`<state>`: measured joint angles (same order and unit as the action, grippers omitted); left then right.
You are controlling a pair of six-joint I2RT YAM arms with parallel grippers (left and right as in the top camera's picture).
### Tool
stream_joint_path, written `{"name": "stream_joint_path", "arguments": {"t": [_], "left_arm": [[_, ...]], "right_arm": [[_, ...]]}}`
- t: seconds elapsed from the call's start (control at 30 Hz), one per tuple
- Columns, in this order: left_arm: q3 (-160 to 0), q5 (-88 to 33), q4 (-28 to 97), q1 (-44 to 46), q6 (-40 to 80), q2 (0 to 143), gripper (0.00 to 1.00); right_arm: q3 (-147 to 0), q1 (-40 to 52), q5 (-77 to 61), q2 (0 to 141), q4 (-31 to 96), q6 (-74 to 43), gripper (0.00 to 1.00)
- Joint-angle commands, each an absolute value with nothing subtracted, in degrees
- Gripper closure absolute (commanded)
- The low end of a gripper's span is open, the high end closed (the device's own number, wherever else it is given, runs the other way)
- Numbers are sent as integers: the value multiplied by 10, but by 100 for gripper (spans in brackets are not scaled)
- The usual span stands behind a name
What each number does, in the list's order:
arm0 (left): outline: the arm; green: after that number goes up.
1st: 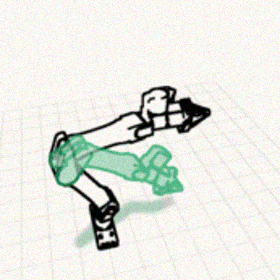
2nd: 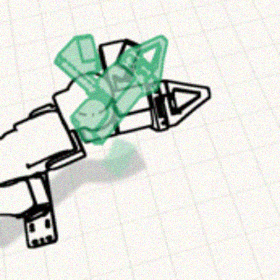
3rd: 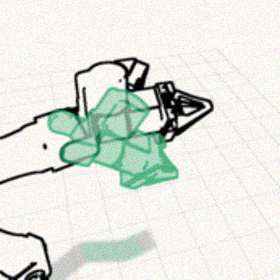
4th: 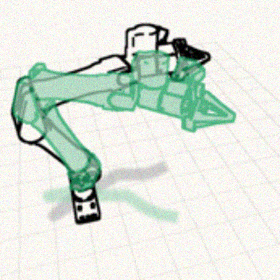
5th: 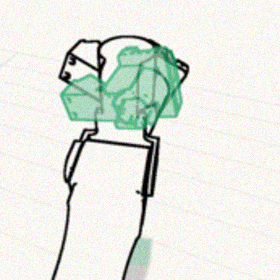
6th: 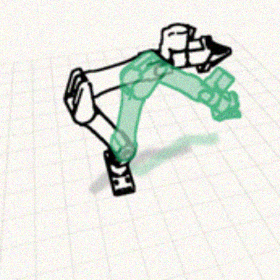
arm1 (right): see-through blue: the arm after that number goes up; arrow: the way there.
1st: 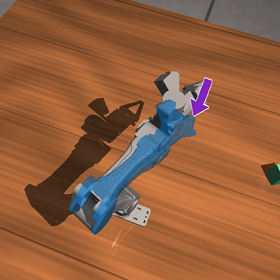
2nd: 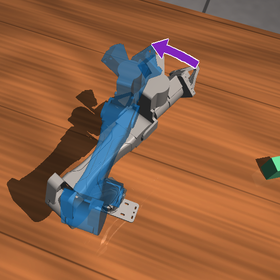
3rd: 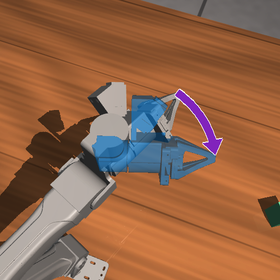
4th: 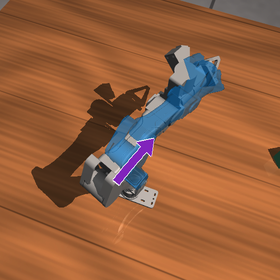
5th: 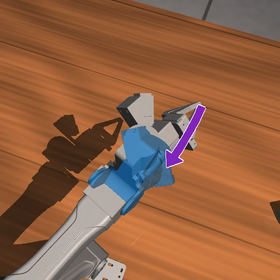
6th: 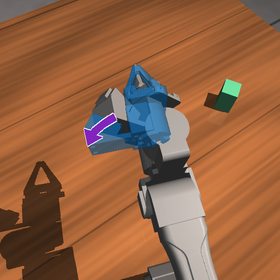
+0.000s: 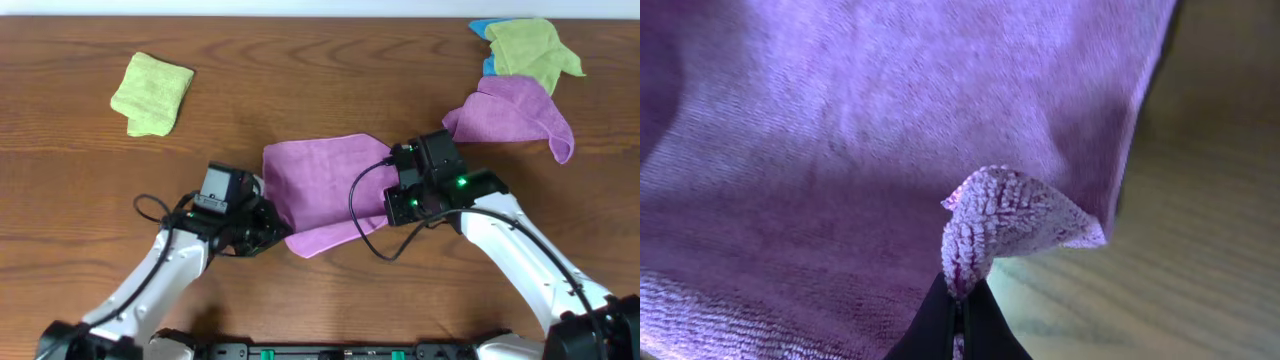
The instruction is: Fold the cloth
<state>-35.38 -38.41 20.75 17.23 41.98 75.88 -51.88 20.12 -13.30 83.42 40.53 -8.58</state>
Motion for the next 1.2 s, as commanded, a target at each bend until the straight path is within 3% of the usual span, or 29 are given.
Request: {"name": "stream_joint_path", "arguments": {"t": [0.0,0.7,1.17], "left_arm": [[-355,-368,219,166,423,750,94],[-355,-268,102,131,517,754,94],[-355,-220,-36,130,534,871,94]], "right_arm": [[-509,200,-118,823,414,-107,98],[-509,203,-63,834,229,-93,99],[-509,203,-62,901,138,-91,99]]}}
